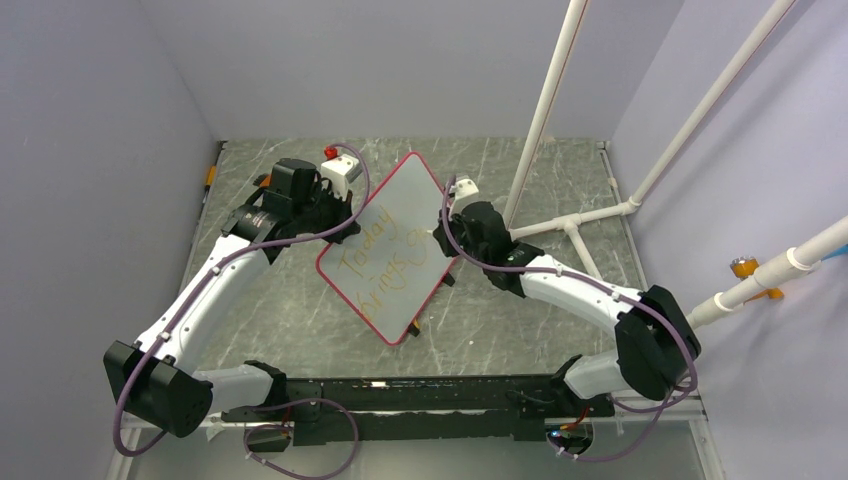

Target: Write a sentence on the whiteboard

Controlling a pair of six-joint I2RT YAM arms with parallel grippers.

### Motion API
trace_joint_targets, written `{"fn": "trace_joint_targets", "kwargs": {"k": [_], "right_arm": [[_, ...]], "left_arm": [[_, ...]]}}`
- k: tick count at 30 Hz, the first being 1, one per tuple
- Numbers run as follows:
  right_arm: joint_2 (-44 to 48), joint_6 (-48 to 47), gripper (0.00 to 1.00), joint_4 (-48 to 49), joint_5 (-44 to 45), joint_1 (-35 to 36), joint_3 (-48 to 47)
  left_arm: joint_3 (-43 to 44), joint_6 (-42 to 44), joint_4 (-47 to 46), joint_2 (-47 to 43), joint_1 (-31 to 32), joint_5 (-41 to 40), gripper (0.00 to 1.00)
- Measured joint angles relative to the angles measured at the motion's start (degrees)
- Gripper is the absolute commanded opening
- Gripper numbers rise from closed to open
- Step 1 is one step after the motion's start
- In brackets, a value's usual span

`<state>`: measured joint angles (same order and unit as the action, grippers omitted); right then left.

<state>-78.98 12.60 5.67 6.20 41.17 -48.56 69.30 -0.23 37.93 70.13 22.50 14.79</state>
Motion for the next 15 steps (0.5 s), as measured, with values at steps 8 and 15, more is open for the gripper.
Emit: {"fn": "trace_joint_targets", "kwargs": {"k": [8, 15], "right_arm": [[-1.0, -0.3, 0.0, -0.3, 0.5, -0.1, -2.3], [-1.0, -0.9, 0.0, -0.2, -0.8, -0.3, -2.3]], "left_arm": [[0.0, 0.0, 0.0, 0.1, 0.0, 0.0, 0.0], [0.0, 0.0, 0.0, 0.1, -0.1, 0.0, 0.0]]}}
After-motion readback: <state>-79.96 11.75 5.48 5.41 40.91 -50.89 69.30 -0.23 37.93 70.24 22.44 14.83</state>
